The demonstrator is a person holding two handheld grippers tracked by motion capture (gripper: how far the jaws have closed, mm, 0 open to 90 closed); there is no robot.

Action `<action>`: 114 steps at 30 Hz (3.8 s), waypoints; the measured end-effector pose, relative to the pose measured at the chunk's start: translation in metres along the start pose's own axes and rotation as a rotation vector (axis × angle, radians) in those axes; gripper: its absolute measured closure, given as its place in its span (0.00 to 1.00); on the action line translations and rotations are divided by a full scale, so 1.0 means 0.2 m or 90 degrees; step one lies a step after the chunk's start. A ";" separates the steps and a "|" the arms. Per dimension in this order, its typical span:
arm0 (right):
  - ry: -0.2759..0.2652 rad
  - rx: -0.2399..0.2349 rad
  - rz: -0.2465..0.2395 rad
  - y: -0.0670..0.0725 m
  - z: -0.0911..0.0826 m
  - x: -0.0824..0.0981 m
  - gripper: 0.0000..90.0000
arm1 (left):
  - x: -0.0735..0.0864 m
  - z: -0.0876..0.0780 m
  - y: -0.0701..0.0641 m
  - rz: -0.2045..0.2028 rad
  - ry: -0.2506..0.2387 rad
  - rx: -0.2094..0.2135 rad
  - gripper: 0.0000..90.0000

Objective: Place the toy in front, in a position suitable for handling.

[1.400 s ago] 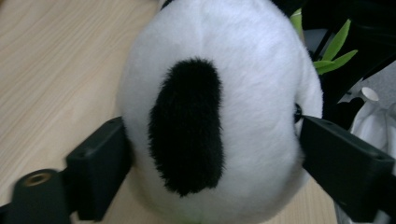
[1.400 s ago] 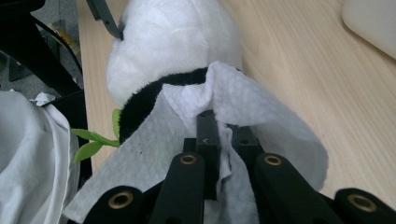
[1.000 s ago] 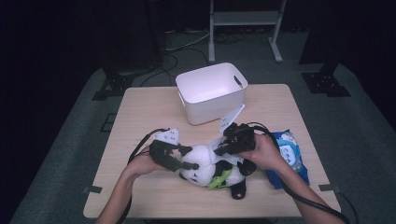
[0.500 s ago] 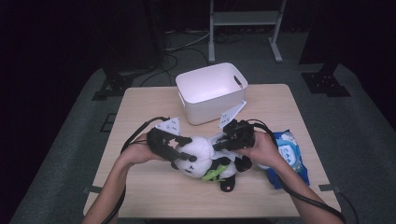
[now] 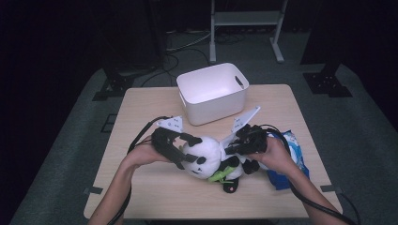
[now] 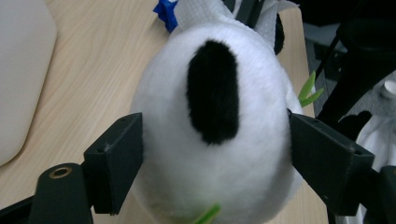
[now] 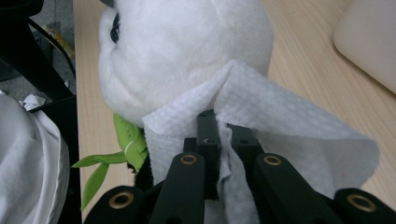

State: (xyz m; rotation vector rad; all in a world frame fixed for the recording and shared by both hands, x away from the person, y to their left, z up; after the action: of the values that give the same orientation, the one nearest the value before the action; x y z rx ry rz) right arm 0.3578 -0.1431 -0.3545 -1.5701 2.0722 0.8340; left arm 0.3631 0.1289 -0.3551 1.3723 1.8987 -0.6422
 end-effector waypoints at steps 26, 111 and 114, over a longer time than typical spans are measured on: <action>-0.062 0.002 0.014 0.00 -0.09 0.12 0.95 | -0.06 0.01 -0.01 0.007 -0.062 0.040 0.36; -0.093 -0.011 -0.111 0.21 -0.14 -0.39 0.94 | -0.17 0.06 -0.08 0.032 -0.047 0.034 0.40; -0.083 -0.004 -0.099 0.19 -0.14 -0.36 0.94 | -0.17 0.08 -0.08 0.025 -0.058 0.029 0.34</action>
State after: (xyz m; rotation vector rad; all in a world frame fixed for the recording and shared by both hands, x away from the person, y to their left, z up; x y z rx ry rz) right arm 0.3434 -0.1029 -0.2804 -1.6123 1.8332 0.8622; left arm 0.3585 0.0914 -0.3400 1.3816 1.7917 -0.7202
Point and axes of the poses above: each handheld gripper's, and its own axes: z roughly forward along the jaws, x roughly out of its underside, y roughly to its left, the point moved 1 cm from there along z, roughly forward along the jaws, and after that the axes turned 10 degrees about -x, right-handed, at the moved point
